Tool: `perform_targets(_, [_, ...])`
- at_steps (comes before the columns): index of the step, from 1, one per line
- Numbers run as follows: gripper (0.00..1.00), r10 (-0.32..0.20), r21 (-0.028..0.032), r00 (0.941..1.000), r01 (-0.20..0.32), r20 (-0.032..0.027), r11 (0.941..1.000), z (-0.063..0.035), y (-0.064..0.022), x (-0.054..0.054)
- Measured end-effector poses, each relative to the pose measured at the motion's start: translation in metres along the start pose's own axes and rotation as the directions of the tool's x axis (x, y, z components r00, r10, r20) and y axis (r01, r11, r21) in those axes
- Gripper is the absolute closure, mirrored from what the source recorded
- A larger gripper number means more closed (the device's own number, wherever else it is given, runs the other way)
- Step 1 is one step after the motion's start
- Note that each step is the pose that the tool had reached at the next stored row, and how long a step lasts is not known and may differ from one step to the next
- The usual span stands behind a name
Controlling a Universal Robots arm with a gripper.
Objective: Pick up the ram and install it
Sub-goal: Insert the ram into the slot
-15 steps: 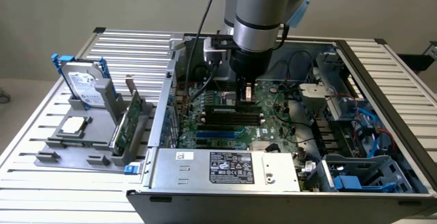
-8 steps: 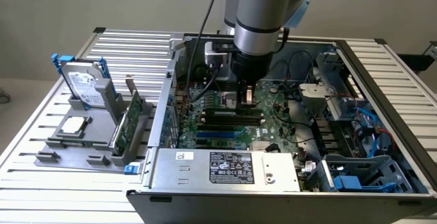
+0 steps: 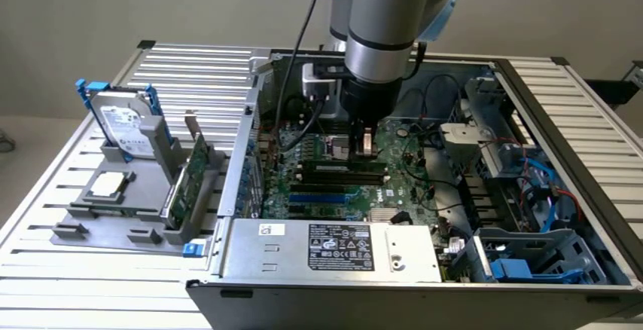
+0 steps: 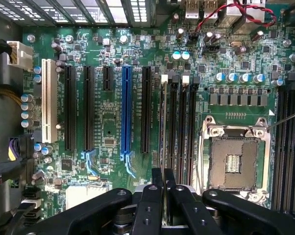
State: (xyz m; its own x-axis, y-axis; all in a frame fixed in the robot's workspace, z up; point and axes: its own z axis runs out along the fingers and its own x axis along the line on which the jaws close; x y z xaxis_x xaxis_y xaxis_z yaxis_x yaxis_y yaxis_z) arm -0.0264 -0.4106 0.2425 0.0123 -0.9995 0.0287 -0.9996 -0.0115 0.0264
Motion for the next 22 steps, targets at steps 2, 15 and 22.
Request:
perform_targets(2, [0.87, 0.0, -0.0001, 1.0, 0.0, 0.0, 1.0, 0.0005, -0.0002, 0.0])
perform_targets(15, [0.87, 0.0, -0.0046, 1.0, 0.0, -0.0003, 1.0, 0.0063, -0.0006, -0.0001])
perform_targets(22, [0.87, 0.0, -0.0046, 1.0, 0.0, 0.0001, 1.0, 0.0067, -0.0008, -0.0002])
